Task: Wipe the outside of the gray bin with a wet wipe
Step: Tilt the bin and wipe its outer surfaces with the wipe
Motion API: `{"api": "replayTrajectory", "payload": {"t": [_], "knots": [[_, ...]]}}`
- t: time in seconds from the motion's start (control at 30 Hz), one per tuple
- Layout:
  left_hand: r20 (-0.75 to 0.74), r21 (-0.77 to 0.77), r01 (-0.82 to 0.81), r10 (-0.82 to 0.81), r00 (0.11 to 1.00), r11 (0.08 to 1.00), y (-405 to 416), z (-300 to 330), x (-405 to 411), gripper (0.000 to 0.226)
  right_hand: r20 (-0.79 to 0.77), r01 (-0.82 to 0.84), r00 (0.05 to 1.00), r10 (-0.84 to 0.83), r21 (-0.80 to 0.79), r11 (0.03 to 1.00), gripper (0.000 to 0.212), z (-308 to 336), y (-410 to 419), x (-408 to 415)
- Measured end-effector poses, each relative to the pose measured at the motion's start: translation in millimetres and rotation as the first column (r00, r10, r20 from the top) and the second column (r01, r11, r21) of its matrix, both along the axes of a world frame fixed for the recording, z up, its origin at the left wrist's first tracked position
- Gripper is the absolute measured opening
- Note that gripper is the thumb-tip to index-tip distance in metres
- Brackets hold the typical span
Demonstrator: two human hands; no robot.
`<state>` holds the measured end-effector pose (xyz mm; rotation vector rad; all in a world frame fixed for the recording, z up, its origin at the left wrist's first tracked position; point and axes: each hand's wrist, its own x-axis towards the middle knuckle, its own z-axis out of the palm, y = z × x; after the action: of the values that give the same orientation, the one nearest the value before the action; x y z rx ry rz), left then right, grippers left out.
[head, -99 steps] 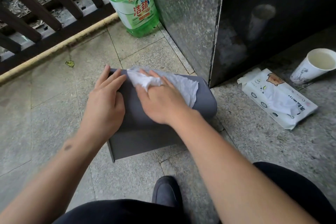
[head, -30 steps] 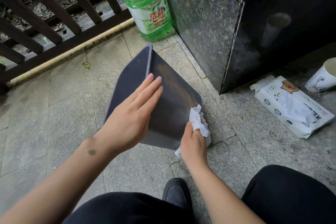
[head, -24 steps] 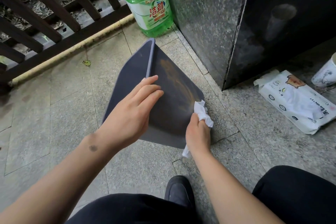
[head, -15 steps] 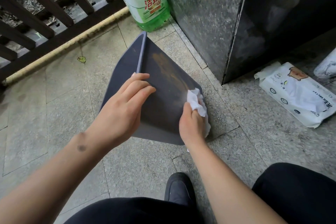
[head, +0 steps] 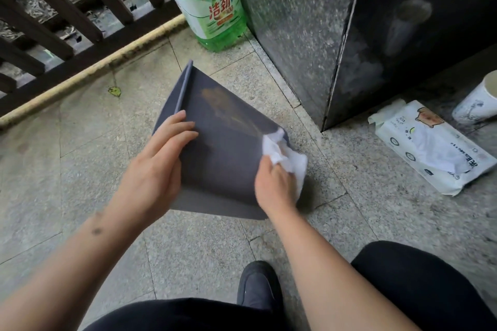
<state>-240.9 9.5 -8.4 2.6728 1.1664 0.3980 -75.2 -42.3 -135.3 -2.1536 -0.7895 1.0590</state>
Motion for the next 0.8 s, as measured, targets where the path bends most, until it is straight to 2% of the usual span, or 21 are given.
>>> {"api": "replayTrajectory", "payload": {"t": [0.07, 0.13, 0.2, 0.3, 0.37, 0.43, 0.47, 0.5, 0.57, 0.63, 0.7, 0.8], "knots": [[0.004, -0.056, 0.018, -0.018, 1.0, 0.998, -2, 1, 2, 0.048, -0.064, 0.082, 0.994, -0.088, -0.09, 0.993, 0.064, -11, -4, 6], [0.025, -0.106, 0.035, -0.032, 0.999, 0.994, -1, 2, 7, 0.052, -0.111, 0.106, 0.987, -0.114, -0.075, 0.992, 0.062, -12, -3, 6], [0.035, -0.118, 0.038, -0.034, 0.999, 0.992, 0, 3, 9, 0.055, -0.143, 0.054, 0.988, -0.053, 0.0, 0.999, 0.054, -5, 0, 1], [0.042, -0.12, 0.042, -0.037, 0.998, 0.992, -7, 1, 10, 0.055, -0.219, -0.038, 0.969, 0.114, 0.325, 0.945, 0.049, 27, 6, -15], [0.069, -0.133, 0.05, -0.041, 0.997, 0.99, -19, -3, 10, 0.054, -0.218, -0.118, 0.929, 0.299, 0.591, 0.798, 0.043, 52, 10, -26], [0.085, -0.138, 0.064, -0.053, 0.995, 0.988, -29, -8, 7, 0.052, -0.123, -0.208, 0.897, 0.424, 0.729, 0.652, 0.04, 57, 14, -30], [0.082, -0.133, 0.072, -0.061, 0.995, 0.989, -32, -10, 5, 0.051, -0.068, -0.261, 0.894, 0.443, 0.725, 0.637, 0.04, 53, 16, -28], [0.072, -0.126, 0.078, -0.069, 0.995, 0.989, -34, -11, 1, 0.051, -0.033, -0.301, 0.901, 0.433, 0.672, 0.677, 0.042, 45, 18, -23], [0.049, -0.124, 0.08, -0.075, 0.996, 0.989, -38, -12, -6, 0.053, -0.038, -0.268, 0.947, 0.319, 0.453, 0.85, 0.054, 21, 23, -10], [0.045, -0.161, 0.053, -0.046, 0.998, 0.986, -44, -12, -14, 0.057, -0.14, -0.138, 0.976, 0.165, 0.185, 0.973, 0.059, 0, 26, 5], [0.057, -0.221, -0.002, 0.014, 0.998, 0.975, -45, -9, -21, 0.062, -0.185, -0.101, 0.978, 0.1, 0.005, 0.995, 0.063, -18, 26, 10], [0.061, -0.294, -0.107, 0.13, 0.99, 0.95, -39, -5, -29, 0.07, -0.132, -0.079, 0.988, 0.083, 0.033, 0.996, 0.065, -30, 19, 0]]}}
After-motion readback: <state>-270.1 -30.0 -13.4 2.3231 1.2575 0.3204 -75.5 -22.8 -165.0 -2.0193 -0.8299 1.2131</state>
